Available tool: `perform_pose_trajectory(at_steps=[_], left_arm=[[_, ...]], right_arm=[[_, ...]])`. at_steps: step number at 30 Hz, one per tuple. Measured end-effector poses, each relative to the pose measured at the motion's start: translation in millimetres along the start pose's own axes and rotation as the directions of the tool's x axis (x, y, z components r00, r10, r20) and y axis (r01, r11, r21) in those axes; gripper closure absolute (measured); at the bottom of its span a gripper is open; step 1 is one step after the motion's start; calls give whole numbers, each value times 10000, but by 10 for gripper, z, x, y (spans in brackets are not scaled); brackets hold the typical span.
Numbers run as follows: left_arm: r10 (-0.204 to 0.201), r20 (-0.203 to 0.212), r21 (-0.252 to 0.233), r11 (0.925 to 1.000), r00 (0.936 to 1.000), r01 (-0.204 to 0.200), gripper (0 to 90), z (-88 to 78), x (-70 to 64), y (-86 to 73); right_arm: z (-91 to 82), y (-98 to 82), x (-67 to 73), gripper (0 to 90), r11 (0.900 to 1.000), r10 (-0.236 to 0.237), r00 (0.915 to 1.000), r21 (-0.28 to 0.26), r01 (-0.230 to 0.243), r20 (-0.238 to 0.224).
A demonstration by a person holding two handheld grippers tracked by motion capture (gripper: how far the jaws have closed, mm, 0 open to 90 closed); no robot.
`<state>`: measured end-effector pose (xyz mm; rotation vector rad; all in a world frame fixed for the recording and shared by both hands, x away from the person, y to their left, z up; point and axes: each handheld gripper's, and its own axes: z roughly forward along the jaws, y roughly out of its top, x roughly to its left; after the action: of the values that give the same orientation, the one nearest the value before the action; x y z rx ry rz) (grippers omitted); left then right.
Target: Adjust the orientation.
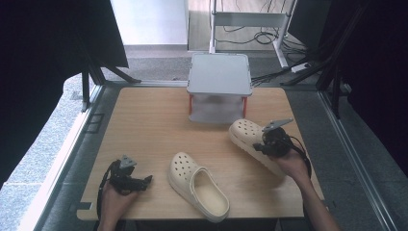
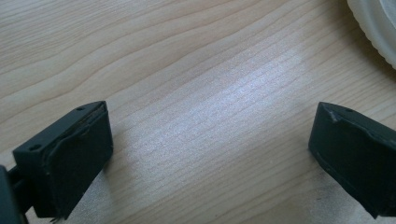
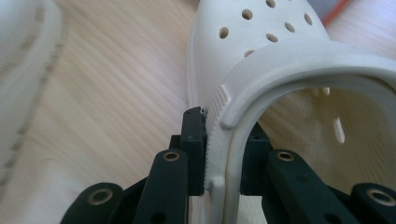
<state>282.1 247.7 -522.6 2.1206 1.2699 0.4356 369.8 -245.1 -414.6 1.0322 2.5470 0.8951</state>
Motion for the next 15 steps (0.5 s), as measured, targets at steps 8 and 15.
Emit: perform_pose_trajectory(at_steps=[8,15], left_arm=[[-48,3,-16,10000,10000,48,0,1,-3,-1],[-47,8,-16,10000,10000,47,0,1,-3,-1]], right_arm=[[96,184,445,765,9991,-403,9974,-137,396,-596],[293,290,777,765,9984,-571,9921,-93,564,-1117]])
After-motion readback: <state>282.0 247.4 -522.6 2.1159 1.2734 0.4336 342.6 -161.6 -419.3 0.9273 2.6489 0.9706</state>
